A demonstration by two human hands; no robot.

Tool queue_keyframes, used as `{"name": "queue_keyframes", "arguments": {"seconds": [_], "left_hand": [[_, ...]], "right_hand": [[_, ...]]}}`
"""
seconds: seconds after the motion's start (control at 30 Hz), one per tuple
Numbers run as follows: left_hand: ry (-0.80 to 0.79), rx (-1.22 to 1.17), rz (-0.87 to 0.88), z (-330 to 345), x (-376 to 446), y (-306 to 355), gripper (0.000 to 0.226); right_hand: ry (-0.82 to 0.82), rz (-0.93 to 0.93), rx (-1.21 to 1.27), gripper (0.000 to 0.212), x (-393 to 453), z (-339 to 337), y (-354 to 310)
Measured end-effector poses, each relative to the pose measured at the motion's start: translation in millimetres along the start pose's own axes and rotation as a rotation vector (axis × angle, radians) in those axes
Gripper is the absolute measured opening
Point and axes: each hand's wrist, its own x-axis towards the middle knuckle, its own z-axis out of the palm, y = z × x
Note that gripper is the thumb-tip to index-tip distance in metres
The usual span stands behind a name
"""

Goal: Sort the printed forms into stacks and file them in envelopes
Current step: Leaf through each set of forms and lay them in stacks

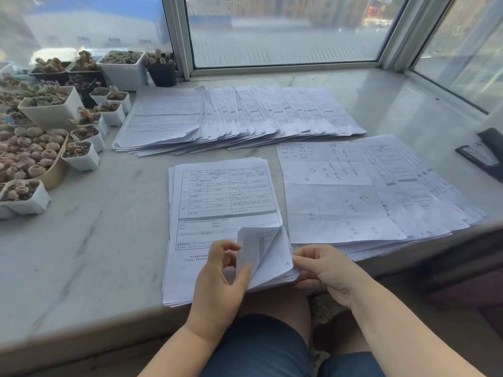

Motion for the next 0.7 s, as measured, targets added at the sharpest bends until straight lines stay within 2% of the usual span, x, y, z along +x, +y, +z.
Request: {"name": "queue_keyframes", "arguments": {"seconds": [0.1,0.13,0.2,0.23,0.27,0.3,0.33,0.4,0.43,0.5,0.57,0.63,0.7], "left_hand": [[-0.012,0.022,0.054,2,-2,-1,0.041],[-0.007,0.040,0.085,3,-3,-1,0.035],[-0.007,0.073,0.113,2,-3,0,0.029],[-0.027,0.085,0.107,2,-3,0,0.039],[-0.053,0.096,0.108,0,-4,0,0.052],[-0.071,0.103,0.116,-1,-4,-1,0.060],[-0.082,0.111,0.121,-2,-3,-1,0.061],[-0.086,0.146,0.136,-4,-3,-1,0.044],[-0.091,0.168,0.151,-4,-2,-1,0.033],[-0.108,0.194,0.175,-5,-2,3,0.018],[-0.129,0.198,0.195,-6,-5,8,0.013],[-0.143,0.202,0.185,-10,-9,14,0.018],[-0.105,0.246,0.231,-16,-10,24,0.026]], "right_hand": [[0.113,-0.064,-0.096,0.010,-3,7,1],[0.213,-0.131,-0.252,0.013,-4,10,1],[0.464,-0.276,-0.734,0.025,-6,18,1],[0.542,-0.331,-0.882,0.028,-8,23,-2],[0.548,-0.353,-0.918,0.029,-9,26,-4],[0.484,-0.343,-0.839,0.030,-8,27,-9],[0.388,-0.285,-0.642,0.033,-7,27,-15],[0.193,-0.060,-0.197,0.040,-6,28,-26],[0.124,0.041,-0.082,0.044,-3,29,-29],[0.088,0.103,-0.122,0.038,5,29,-28],[0.130,0.020,-0.399,0.025,11,31,-26],[0.206,-0.107,-0.623,0.027,11,36,-29],[0.291,-0.218,-0.591,0.024,4,34,-35]]}}
